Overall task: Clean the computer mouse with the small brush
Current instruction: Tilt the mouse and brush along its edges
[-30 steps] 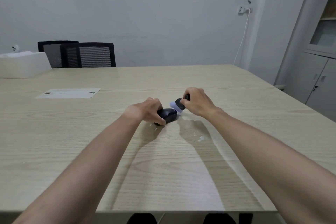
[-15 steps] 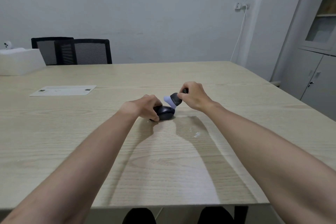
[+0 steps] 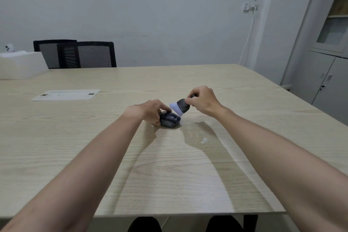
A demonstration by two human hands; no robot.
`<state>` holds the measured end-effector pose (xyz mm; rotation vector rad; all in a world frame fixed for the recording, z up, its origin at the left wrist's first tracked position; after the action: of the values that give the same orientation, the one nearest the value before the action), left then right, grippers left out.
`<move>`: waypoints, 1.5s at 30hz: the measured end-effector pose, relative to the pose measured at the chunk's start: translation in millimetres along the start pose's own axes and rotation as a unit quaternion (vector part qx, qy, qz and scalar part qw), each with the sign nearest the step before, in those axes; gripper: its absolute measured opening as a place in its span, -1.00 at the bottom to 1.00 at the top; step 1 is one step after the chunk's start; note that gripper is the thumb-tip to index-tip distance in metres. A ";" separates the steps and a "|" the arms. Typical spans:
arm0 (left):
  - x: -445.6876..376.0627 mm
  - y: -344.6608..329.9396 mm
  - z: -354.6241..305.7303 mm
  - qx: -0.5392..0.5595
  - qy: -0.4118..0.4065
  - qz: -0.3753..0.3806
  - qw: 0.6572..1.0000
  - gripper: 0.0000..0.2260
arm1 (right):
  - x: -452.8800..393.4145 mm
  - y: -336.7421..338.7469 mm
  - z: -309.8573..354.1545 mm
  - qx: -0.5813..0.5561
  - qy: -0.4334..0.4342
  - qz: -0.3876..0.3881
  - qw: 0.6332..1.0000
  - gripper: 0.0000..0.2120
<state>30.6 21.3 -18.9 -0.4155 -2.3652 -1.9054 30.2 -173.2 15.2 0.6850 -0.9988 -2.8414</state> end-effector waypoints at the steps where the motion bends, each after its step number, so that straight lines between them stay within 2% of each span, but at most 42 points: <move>1: -1.3 -0.1 1.3 0.005 -0.001 0.002 1.000 -0.36 | 2.6 -3.2 1.5 -0.022 -0.003 0.020 1.000 -0.93; 4: -4.1 0.3 2.2 0.007 -0.012 0.006 1.000 -0.34 | 4.9 -11.6 -2.7 0.013 0.001 0.060 0.998 -0.93; 8: -8.1 -1.0 4.1 0.007 -0.002 0.004 1.000 -0.30 | 0.9 -1.5 -5.2 0.099 0.019 0.015 0.995 -0.94; 11: -9.2 -1.7 6.2 0.010 0.000 0.006 1.000 -0.33 | 3.9 0.1 10.1 0.044 0.050 0.016 0.998 -0.94; 14: -7.7 -1.3 6.3 0.011 0.007 0.020 1.000 -0.38 | 12.8 -11.9 26.6 0.003 0.088 0.058 0.994 -0.92; 17: -7.3 0.2 6.5 0.013 0.029 0.016 0.999 -0.35 | 16.4 -22.9 32.3 0.082 0.137 0.106 0.981 -0.95; 19: -7.4 0.4 7.8 0.013 0.045 0.007 0.999 -0.33 | 14.0 -20.0 31.3 0.127 0.152 0.110 0.974 -0.95; 22: -7.5 -0.4 10.0 0.013 0.064 -0.002 0.998 -0.33 | 13.0 -11.4 28.8 0.180 0.148 0.094 0.968 -0.93; 26: -8.5 0.5 8.8 0.022 0.073 0.003 0.997 -0.38 | 16.4 -5.1 33.8 0.199 0.162 0.034 0.966 -0.75; 30: -5.0 5.6 5.6 0.012 0.074 -0.004 0.997 -0.40 | 21.1 -14.7 35.5 0.113 0.161 0.060 0.979 -0.86; 33: -3.6 6.5 4.5 0.001 0.076 -0.008 0.997 -0.46 | 20.5 -15.1 27.9 0.136 0.136 0.079 0.978 -0.87; 36: -2.6 7.2 5.0 -0.004 0.075 -0.015 0.997 -0.55 | 15.6 2.3 17.2 0.191 0.118 0.035 0.974 -0.80; 38: -2.1 8.6 5.0 -0.006 0.075 -0.015 0.997 -0.59 | 15.4 8.5 16.4 0.168 0.119 0.011 0.978 -0.79; 42: -0.6 11.7 1.6 -0.018 0.074 -0.008 0.997 -0.60 | 24.3 -8.6 29.3 0.118 0.155 0.069 0.978 -0.86; 45: 1.2 12.8 -0.8 -0.022 0.076 -0.007 0.997 -0.61 | 22.0 -8.1 25.2 0.170 0.139 0.088 0.972 -0.82</move>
<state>32.6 23.2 -6.3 -0.2460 -2.2403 -1.9236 0.5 -156.4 19.2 0.9366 -1.4259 -2.3619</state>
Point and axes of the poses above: each hand's wrist, its own x-axis away from the middle knuckle, its own y-axis out of the back of the hand, z = x × y, the point moved 6 cm from there along -x, towards the middle knuckle, and after that the axes turned 6 degrees about y, right-handed, at the moved point
